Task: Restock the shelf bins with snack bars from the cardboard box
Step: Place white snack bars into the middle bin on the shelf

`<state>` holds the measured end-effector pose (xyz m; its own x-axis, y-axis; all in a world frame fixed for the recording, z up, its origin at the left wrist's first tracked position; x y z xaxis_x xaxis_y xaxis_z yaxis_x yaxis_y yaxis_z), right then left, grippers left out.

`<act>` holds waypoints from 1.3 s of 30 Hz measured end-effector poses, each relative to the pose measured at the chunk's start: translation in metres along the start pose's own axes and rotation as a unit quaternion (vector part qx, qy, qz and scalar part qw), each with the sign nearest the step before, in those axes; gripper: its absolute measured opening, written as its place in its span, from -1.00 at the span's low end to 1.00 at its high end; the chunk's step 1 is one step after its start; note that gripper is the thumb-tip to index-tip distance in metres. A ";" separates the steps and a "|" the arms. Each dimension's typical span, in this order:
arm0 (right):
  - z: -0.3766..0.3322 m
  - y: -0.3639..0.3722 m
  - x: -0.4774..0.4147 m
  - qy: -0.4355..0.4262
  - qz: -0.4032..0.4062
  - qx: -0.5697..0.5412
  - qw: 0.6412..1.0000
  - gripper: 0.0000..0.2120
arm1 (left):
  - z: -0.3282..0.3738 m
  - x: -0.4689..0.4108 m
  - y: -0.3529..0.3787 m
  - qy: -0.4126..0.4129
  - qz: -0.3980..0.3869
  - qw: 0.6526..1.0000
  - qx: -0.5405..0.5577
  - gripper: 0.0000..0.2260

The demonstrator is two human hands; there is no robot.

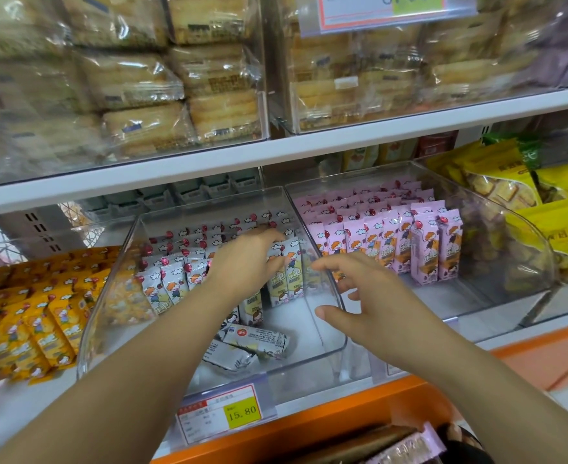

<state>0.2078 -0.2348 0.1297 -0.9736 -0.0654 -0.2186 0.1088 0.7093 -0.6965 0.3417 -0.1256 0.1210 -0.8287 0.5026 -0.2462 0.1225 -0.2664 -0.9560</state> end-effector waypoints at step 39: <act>-0.061 0.062 -0.030 -0.001 -0.082 0.101 0.991 -0.75 | -0.063 0.153 -0.103 -0.061 0.087 0.994 0.032 -0.82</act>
<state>0.2311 -0.1456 0.1347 -0.9810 -0.1706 -0.0921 -0.0134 0.5334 -0.8458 0.2371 0.0306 0.1723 -0.8582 0.3426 -0.3823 0.2377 -0.3949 -0.8874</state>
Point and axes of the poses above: each hand's wrist, its own x-axis away from the middle knuckle, its own y-axis out of the palm, z = x × y, the point moved 9 cm from there along -x, towards the middle knuckle
